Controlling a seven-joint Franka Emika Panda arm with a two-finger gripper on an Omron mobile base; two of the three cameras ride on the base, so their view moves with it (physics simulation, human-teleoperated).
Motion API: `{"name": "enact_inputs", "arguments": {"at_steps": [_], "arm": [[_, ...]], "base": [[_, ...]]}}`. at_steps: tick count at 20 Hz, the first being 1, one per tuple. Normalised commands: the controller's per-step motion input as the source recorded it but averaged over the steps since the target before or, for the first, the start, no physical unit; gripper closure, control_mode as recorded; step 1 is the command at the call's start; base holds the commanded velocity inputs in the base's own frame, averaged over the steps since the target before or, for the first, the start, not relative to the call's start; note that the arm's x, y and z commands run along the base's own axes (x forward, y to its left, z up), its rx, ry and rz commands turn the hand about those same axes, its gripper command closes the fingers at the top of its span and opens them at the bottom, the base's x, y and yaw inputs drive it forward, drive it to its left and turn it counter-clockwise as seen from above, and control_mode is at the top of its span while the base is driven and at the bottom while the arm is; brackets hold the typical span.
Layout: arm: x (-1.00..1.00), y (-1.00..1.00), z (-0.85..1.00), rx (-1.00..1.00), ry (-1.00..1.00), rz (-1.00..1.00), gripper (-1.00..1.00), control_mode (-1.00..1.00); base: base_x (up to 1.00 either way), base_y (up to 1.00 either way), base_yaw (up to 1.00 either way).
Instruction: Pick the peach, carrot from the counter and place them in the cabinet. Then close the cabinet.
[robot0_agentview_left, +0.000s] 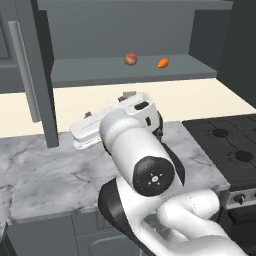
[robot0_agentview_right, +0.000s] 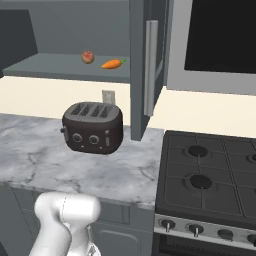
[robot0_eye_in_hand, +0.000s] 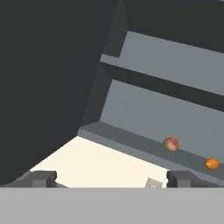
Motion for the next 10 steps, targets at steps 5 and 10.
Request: {"name": "enact_inputs", "arguments": {"at_steps": [5, 10], "arm": [[-1.00, 0.10, 0.00, 0.00, 0.03, 0.00, -1.00, -1.00], [-1.00, 0.40, 0.00, 0.00, 0.01, 0.00, -1.00, -1.00]], "base": [[0.00, 0.00, 0.00], [0.00, 0.00, 0.00]]}}
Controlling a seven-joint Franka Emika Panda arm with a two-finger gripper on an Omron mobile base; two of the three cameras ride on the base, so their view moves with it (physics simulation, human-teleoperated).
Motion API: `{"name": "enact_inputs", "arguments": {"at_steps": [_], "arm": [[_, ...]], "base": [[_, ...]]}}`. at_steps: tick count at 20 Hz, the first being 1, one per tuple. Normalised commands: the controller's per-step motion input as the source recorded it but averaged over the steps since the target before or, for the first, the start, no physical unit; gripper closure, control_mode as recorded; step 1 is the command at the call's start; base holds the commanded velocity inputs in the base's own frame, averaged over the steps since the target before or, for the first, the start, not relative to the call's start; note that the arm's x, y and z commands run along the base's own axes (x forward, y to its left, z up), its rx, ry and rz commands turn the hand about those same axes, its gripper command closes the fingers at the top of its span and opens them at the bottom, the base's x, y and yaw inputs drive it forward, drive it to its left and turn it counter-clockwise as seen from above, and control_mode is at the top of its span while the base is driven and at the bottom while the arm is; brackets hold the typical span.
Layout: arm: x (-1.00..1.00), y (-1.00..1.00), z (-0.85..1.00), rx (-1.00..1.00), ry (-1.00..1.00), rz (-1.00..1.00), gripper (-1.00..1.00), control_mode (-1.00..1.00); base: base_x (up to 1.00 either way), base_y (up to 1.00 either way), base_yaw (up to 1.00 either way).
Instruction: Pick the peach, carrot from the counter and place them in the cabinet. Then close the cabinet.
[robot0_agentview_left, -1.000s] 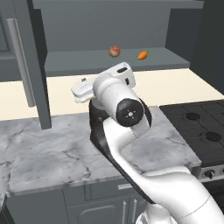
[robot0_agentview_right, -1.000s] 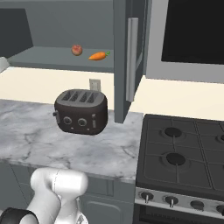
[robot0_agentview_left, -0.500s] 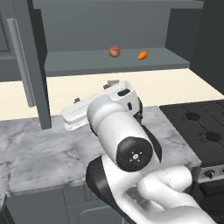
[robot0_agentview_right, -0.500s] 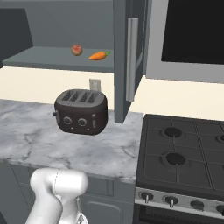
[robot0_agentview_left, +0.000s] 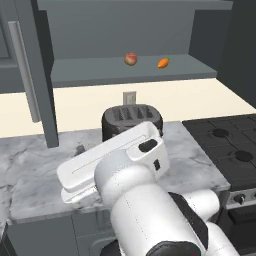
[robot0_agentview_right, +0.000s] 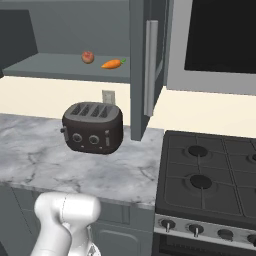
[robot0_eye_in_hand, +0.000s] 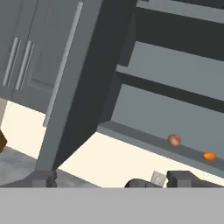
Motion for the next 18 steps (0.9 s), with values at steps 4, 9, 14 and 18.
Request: {"name": "enact_inputs", "arguments": {"at_steps": [4, 9, 14, 18], "arm": [[-0.20, 0.77, -0.22, -0.03, 0.00, -0.03, -1.00, -1.00], [0.38, 0.91, -0.30, -0.11, 0.00, -0.21, -1.00, -1.00], [0.35, 0.99, -0.19, -0.14, 0.00, -0.27, -1.00, -1.00], [0.72, 0.75, -0.10, -0.13, -0.05, -0.29, -1.00, -1.00]], "base": [[0.00, 0.00, 0.00], [0.00, 0.00, 0.00], [0.00, 0.00, 0.00], [0.00, 0.00, 0.00]]}}
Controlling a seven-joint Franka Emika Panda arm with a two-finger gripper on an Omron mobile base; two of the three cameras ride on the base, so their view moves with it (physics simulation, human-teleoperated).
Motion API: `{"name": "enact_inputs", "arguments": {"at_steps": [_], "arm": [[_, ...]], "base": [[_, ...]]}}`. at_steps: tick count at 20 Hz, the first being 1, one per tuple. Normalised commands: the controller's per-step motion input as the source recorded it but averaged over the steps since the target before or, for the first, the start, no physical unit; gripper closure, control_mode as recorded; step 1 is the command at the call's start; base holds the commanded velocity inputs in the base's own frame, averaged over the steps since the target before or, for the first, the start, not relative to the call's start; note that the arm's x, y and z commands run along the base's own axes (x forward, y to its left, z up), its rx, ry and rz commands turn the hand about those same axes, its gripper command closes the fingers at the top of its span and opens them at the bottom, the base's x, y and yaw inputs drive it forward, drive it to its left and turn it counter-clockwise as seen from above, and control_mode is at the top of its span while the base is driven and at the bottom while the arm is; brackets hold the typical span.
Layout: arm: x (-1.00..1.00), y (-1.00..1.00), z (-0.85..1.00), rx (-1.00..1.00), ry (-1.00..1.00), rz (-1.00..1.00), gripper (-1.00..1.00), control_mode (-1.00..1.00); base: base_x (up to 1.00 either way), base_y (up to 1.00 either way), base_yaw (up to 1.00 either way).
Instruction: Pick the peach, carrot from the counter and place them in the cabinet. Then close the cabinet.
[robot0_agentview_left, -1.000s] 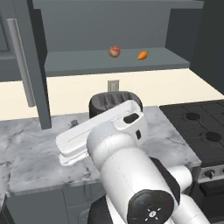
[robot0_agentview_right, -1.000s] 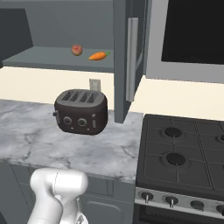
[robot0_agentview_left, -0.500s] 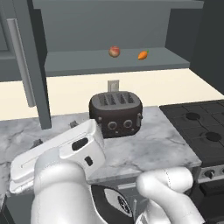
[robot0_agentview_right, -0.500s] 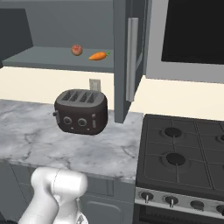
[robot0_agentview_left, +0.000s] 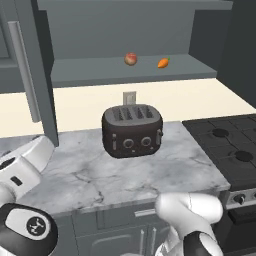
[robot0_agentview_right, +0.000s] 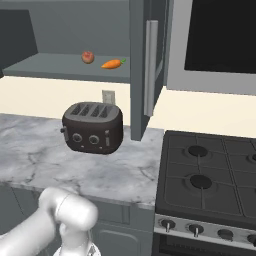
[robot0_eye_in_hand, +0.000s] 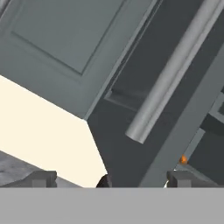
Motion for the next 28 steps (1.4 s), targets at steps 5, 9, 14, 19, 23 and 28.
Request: {"name": "enact_inputs", "arguments": {"at_steps": [5, 9, 14, 19, 23, 28], "arm": [[0.93, 0.10, 0.00, -0.04, -0.01, -0.29, -1.00, -1.00], [1.00, 0.00, -0.15, -0.02, 0.00, -0.31, -1.00, -1.00], [1.00, -0.39, 0.02, 0.03, -0.02, -0.25, -1.00, -1.00], [1.00, -1.00, 0.35, 0.21, -0.02, -0.12, -1.00, -1.00], [1.00, -1.00, 0.23, 0.29, 0.00, -0.03, -1.00, -1.00], [1.00, -1.00, 0.30, 0.28, 0.00, 0.00, -1.00, -1.00]], "base": [[0.00, 0.00, 0.00], [0.00, 0.00, 0.00], [0.00, 0.00, 0.00], [0.00, 0.00, 0.00], [0.00, 0.00, 0.00], [0.00, 0.00, 0.00]]}}
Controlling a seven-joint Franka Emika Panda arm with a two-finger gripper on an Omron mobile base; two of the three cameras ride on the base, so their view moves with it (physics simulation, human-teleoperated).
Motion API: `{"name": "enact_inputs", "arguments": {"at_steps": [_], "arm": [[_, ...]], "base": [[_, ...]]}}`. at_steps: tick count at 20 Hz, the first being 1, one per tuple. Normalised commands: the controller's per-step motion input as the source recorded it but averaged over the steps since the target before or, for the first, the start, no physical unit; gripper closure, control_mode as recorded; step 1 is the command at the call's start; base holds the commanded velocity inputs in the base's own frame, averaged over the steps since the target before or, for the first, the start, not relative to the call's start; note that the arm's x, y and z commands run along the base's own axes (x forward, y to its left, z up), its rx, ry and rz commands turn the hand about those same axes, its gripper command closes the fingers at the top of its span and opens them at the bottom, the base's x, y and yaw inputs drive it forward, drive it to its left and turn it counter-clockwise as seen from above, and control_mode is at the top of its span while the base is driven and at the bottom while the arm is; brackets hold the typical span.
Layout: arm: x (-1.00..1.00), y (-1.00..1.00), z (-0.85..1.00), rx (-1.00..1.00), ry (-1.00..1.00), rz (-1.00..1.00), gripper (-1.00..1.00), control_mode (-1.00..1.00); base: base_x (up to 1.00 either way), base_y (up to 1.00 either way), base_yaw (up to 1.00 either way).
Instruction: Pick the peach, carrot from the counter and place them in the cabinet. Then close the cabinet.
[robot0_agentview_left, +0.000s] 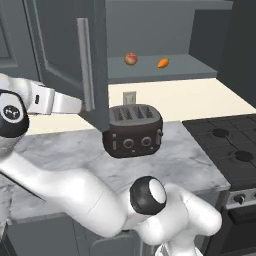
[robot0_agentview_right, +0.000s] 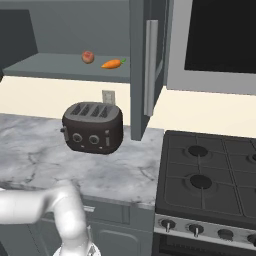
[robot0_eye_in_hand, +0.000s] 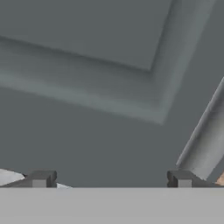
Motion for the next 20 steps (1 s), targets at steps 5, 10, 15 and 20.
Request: {"name": "enact_inputs", "arguments": {"at_steps": [5, 10, 15, 20], "arm": [[1.00, -1.00, 0.35, 0.26, 0.04, 0.00, -1.00, -1.00], [1.00, -1.00, 0.09, 0.24, 0.00, 0.02, -1.00, -1.00], [1.00, -1.00, 0.00, 0.27, -0.16, 0.07, -1.00, -1.00], [1.00, -1.00, -0.02, 0.24, -0.48, 0.15, -1.00, -1.00]], "base": [[0.00, 0.00, 0.00], [0.00, 0.00, 0.00], [0.00, 0.00, 0.00], [0.00, 0.00, 0.00]]}}
